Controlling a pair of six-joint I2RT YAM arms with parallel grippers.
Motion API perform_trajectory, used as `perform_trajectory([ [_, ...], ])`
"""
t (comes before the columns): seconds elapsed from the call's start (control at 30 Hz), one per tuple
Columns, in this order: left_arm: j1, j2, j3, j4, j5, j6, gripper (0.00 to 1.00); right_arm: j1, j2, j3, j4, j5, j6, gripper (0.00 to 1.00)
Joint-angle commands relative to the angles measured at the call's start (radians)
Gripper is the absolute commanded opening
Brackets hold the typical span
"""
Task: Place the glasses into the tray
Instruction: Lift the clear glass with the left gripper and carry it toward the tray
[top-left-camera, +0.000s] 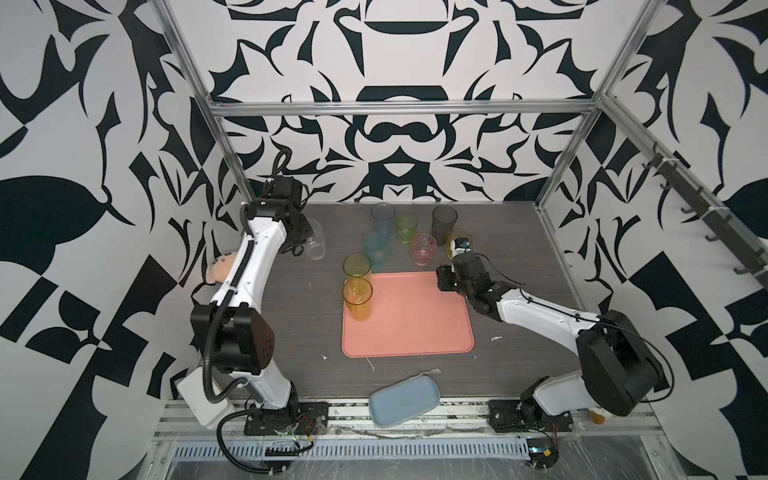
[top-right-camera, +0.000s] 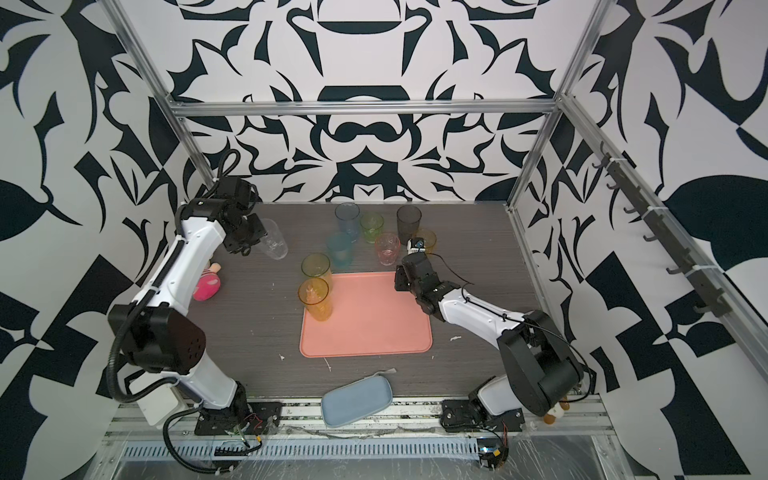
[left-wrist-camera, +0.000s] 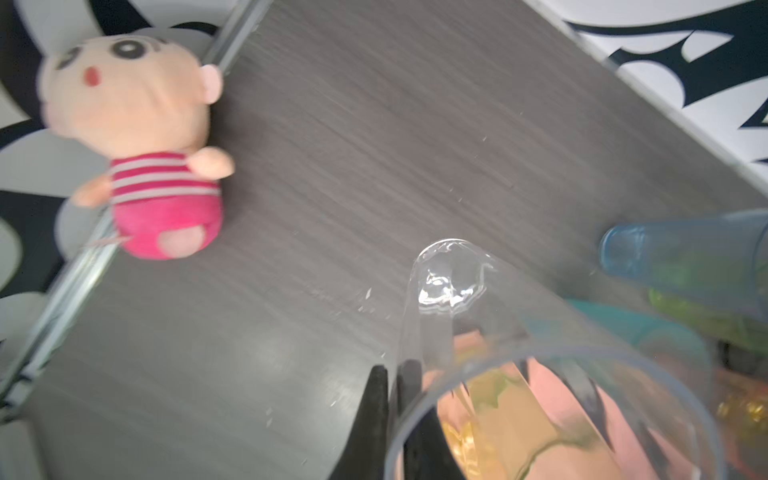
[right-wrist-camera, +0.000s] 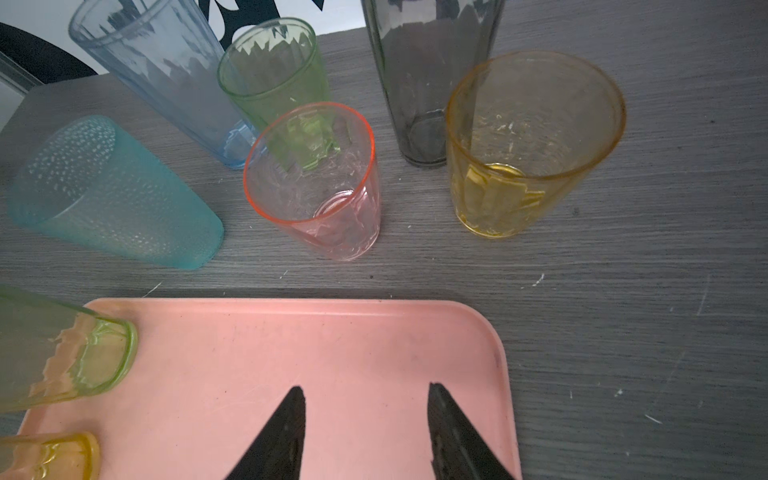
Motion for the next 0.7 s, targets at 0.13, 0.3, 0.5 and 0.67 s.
perform_trajectory([
  [0.13, -0.016, -0.157, -0.045, -0.282, -0.071, 0.043, 0.00, -0.001, 0.003, 0.044, 0.003, 0.003, 0.005, 0.51],
  [0.3, -0.050, -0.234, -0.084, -0.364, -0.076, 0.044, 0.00, -0.001, 0.016, 0.045, 0.005, 0.002, 0.004, 0.51],
  [0.5, -0.100, -0.292, -0.197, -0.396, -0.097, 0.059, 0.00, -0.001, 0.023, 0.048, 0.003, 0.007, 0.002, 0.51],
  [0.67, -0.148, -0.322, -0.255, -0.431, -0.097, 0.048, 0.00, 0.000, 0.029, 0.049, 0.004, 0.011, 0.001, 0.51],
])
